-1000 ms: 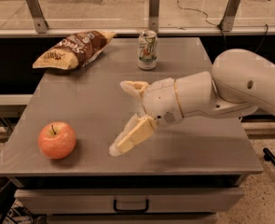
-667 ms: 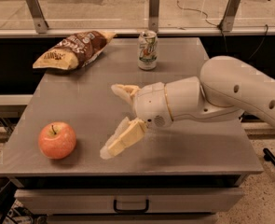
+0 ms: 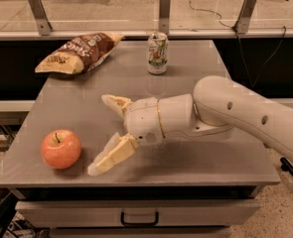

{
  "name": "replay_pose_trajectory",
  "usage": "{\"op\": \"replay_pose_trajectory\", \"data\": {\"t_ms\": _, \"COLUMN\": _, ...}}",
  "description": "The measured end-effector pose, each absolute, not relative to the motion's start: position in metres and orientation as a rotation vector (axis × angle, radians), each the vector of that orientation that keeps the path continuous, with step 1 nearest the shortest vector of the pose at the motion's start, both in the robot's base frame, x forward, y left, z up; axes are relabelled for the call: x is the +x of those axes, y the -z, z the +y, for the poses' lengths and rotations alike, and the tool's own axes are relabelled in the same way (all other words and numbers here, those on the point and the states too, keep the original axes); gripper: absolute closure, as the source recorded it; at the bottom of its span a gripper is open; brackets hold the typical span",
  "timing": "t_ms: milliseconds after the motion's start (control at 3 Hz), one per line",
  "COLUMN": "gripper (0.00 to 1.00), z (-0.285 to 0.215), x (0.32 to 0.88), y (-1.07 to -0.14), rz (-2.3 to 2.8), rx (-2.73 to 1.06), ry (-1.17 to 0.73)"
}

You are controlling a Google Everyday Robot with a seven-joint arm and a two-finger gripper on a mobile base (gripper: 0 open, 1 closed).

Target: Pick apple

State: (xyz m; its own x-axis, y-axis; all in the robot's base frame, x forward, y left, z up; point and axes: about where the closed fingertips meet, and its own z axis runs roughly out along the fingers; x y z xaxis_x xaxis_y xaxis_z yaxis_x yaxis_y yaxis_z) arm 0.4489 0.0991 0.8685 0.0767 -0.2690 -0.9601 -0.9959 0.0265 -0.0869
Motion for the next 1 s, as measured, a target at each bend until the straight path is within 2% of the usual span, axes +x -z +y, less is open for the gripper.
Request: {"op": "replay_pose_trajectory", "data": {"t_ms": 1000, "gripper": 0.0, "z": 0.158, "x": 0.427, "y": -0.854, "rz": 1.307, "rx": -1.487, "ry": -1.026}}
